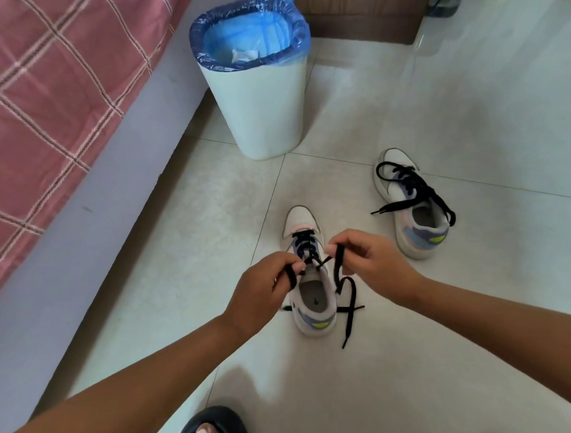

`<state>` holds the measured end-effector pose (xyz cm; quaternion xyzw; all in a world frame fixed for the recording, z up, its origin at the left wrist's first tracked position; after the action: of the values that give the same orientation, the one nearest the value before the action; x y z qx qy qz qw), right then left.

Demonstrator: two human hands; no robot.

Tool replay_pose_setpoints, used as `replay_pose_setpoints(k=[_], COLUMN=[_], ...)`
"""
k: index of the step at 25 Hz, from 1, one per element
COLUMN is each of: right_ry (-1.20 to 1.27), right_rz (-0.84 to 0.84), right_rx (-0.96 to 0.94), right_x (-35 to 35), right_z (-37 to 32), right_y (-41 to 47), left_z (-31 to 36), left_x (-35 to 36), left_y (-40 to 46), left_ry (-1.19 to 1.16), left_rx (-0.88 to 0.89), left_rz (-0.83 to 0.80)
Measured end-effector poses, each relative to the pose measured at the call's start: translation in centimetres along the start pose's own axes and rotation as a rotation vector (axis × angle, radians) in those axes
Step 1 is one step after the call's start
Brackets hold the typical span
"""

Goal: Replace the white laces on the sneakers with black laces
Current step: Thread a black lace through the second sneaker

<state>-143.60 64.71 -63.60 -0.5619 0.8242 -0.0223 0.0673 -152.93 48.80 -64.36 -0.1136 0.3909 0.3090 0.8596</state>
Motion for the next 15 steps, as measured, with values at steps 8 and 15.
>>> replay_pose_setpoints(k=[8,15], right_ry=[0.136,0.161], right_rz=[0.158,-0.071], right_rx=[-0.271,-0.114], right_x=[-4.2,-0.8], right_z=[-10.3,-14.1], right_y=[1.3,5.5], left_z=[5.2,8.1], left_x=[-9.4,-6.6], left_y=[2.9,6.9], left_ry=[-0.118,-0.459], left_rx=[0.171,0.008], left_rz=[0.186,-0.424])
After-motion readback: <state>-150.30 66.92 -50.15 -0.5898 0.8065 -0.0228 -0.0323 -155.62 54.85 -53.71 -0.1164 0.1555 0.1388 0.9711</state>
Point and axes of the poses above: each hand's wrist, its own y-axis towards the middle knuckle, its own x-axis out of the palm, z = x × y, the point moved 4 cm from there along y, towards the middle knuckle, and after that the axes turned 11 degrees about y, right-handed, at the moved point
